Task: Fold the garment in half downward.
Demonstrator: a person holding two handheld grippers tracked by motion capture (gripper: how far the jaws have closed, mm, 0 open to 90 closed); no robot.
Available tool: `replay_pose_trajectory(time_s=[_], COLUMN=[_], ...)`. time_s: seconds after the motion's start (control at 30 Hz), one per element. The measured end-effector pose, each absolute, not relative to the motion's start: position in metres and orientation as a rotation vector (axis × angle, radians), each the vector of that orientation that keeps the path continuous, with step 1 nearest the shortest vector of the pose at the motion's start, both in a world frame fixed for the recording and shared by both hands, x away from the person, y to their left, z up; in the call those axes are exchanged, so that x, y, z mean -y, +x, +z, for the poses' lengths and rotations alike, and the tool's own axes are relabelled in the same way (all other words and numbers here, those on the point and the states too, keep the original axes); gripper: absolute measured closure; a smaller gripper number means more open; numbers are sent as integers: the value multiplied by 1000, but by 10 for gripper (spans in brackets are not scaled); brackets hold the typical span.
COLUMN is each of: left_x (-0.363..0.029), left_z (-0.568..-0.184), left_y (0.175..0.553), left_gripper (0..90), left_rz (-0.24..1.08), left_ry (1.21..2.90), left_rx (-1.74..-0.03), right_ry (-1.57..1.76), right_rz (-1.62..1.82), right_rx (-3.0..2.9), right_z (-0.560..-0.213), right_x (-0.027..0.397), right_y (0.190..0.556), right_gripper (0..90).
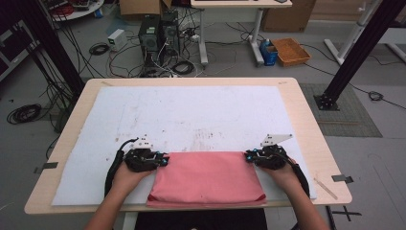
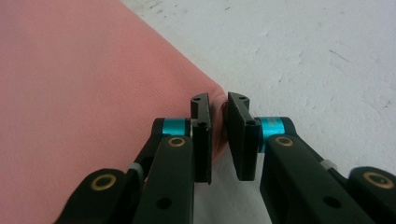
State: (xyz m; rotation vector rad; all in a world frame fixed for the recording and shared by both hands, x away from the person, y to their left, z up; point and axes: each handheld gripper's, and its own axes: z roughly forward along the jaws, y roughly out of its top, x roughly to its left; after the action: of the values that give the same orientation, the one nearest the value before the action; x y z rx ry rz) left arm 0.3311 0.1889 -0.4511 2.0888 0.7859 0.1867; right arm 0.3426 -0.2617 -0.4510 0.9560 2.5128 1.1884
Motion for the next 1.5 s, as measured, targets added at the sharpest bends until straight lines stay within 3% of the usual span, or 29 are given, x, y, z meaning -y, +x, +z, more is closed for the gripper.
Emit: replay_pose_trajectory(time_s=[0.17, 0.6, 1.5], left_x=[-189, -187, -178], left_z=[-450, -442, -438], left_y=[331, 343, 401], left_gripper=[814, 820, 816], left_rz=[198, 241, 307], left_ry=[2094, 2098, 2096], left_rx=[-779, -773, -859], right_ry=[939, 914, 1020], right_rz=[1179, 1147, 1064], right_rx=[-2508, -2458, -2384], right_z=[-450, -441, -436], right_x=[261, 259, 253], right_y=[341, 347, 411], right_gripper=[840, 855, 853])
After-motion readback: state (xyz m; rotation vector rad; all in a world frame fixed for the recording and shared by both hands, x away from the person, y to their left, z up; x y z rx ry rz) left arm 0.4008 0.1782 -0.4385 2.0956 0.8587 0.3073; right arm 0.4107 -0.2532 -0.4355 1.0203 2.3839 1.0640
